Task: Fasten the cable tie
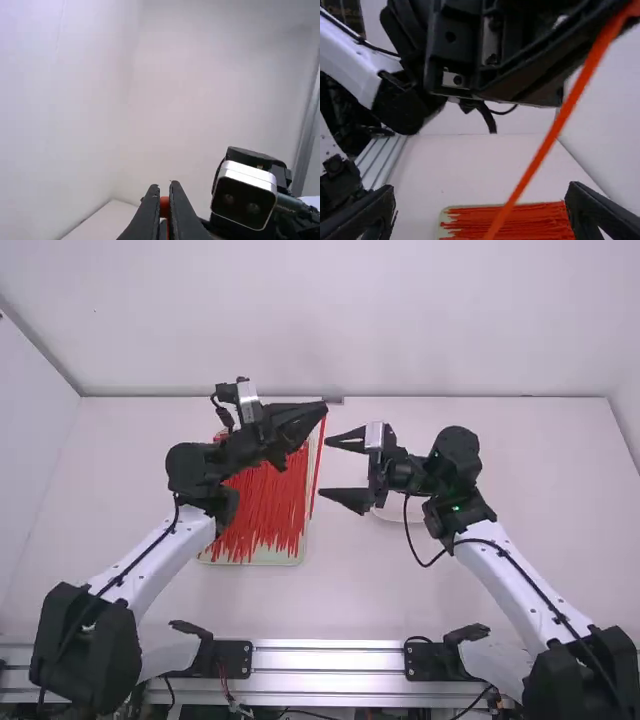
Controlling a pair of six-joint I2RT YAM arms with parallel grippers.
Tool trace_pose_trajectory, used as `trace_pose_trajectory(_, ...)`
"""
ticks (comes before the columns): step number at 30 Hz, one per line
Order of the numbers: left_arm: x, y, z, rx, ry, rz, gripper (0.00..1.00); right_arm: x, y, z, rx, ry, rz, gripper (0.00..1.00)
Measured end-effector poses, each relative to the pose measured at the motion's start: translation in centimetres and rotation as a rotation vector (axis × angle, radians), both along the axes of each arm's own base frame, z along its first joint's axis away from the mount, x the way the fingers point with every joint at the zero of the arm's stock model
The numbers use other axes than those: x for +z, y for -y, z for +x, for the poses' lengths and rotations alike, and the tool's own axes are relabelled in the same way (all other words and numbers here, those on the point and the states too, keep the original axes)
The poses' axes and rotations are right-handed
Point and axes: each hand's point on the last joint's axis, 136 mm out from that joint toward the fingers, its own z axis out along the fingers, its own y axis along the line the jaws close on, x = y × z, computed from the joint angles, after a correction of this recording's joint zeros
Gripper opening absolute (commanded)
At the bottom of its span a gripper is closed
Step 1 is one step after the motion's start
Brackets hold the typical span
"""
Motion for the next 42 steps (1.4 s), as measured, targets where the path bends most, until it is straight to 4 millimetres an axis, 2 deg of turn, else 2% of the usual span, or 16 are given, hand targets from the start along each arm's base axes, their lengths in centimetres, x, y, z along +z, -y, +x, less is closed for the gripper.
trace_pose_trajectory(2,-0.1,0.3,-0.1,-0.01,-0.003,-0.002,0.02,0.1,-0.1,-0.1,0.005,0.003,0.002,0.68)
trace_pose_trajectory(4,-0.2,0.6,-0.2,-0.025,-0.014,-0.005,0.02,0.1,-0.1,-0.1,0.004,0.007,0.003,0.53)
trace_pose_trajectory(8,0.1,0.6,-0.5,-0.031,-0.001,-0.013,0.02,0.1,-0.1,-0.1,0.005,0.004,0.004,0.5)
trace_pose_trajectory(9,0.3,0.6,-0.7,-0.033,0.011,-0.018,0.02,0.1,-0.1,-0.1,0.004,0.004,0.004,0.45)
trace_pose_trajectory(12,0.7,0.9,-1.2,-0.047,0.031,-0.027,0.02,0.2,-0.2,-0.2,0.008,0.009,0.005,0.21)
trace_pose_trajectory(13,0.7,1.1,-1.4,-0.055,0.033,-0.029,0.02,0.2,-0.2,-0.3,0.01,0.01,0.005,0.08)
trace_pose_trajectory(14,0.7,1.2,-1.5,-0.06,0.03,-0.03,0.02,0.2,-0.2,-0.2,0.009,0.01,0.006,0.0)
trace_pose_trajectory(21,0.8,1.2,-1.6,-0.064,0.024,-0.035,0.02,0.3,-0.2,0.2,-0.013,-0.029,0.01,0.0)
trace_pose_trajectory(23,0.8,1.2,-1.6,-0.064,0.023,-0.036,0.07,0.3,-0.2,0.2,-0.014,-0.035,0.01,0.0)
trace_pose_trajectory(25,0.7,1.3,-1.5,-0.064,0.022,-0.032,0.2,0.3,-0.1,0.3,-0.019,-0.04,0.011,0.0)
trace_pose_trajectory(28,0.3,1.4,-1.3,-0.059,0.009,-0.018,0.3,0.3,0.2,0.6,-0.03,-0.051,0.012,0.0)
trace_pose_trajectory(32,-1.0,1.8,0.3,-0.042,-0.077,0.035,0.52,0.1,1.6,1.7,-0.07,-0.072,0.01,0.0)
trace_pose_trajectory(35,-0.8,2.2,1.3,-0.036,-0.112,0.088,0.64,-0.2,2.7,2.5,-0.099,-0.1,0.006,0.0)
trace_pose_trajectory(36,-0.7,2.3,1.6,-0.033,-0.126,0.111,0.73,-0.2,3.0,2.8,-0.11,-0.109,0.006,0.0)
trace_pose_trajectory(38,-0.6,2.6,2.4,-0.016,-0.154,0.174,0.99,-0.3,3.8,3.2,-0.128,-0.119,0.007,0.0)
trace_pose_trajectory(42,-0.7,2.9,3.0,0.008,-0.184,0.292,0.99,-0.3,5.2,3.9,-0.154,-0.124,0.009,0.0)
